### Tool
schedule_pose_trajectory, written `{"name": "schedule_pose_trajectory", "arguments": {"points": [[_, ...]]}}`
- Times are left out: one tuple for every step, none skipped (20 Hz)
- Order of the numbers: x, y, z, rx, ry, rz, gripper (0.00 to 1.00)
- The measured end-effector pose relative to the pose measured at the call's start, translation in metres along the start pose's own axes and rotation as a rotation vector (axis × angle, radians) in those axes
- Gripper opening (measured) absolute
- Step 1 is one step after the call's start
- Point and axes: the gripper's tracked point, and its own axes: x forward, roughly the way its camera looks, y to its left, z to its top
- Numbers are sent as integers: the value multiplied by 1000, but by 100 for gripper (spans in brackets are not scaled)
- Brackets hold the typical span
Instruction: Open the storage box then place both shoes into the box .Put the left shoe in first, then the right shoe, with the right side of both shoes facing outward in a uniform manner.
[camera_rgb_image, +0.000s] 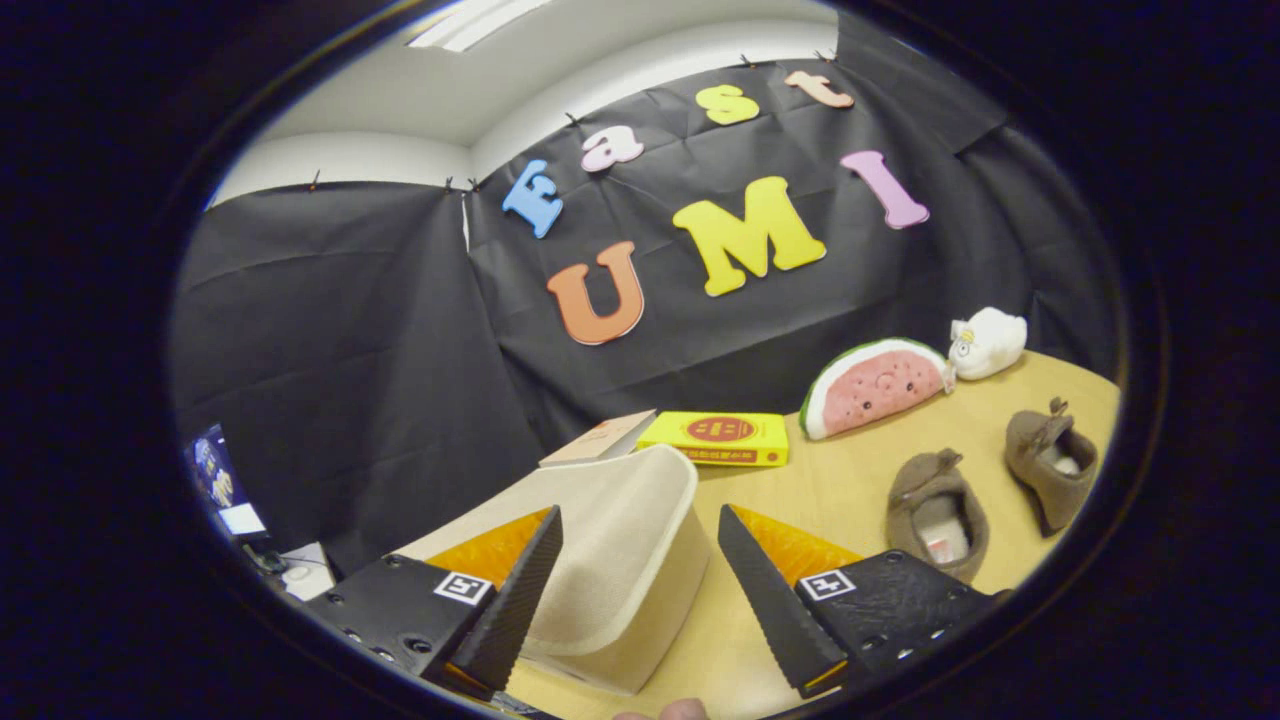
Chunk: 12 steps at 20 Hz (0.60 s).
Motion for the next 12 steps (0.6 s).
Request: {"name": "schedule_pose_trajectory", "arguments": {"points": [[4, 4, -5, 10, 12, 11, 95], [7, 5, -9, 21, 20, 19, 96], [10, 6, -12, 37, 26, 28, 96], [13, 6, -15, 58, 36, 36, 95], [16, 5, -19, 84, 48, 44, 96], [19, 4, -23, 113, 59, 50, 96], [21, 2, -28, 144, 75, 56, 96], [23, 2, -31, 183, 88, 66, 96], [23, 3, -32, 219, 93, 75, 96], [25, 3, -31, 243, 98, 82, 96], [27, 2, -34, 269, 111, 90, 96], [29, 3, -37, 307, 129, 99, 96]]}}
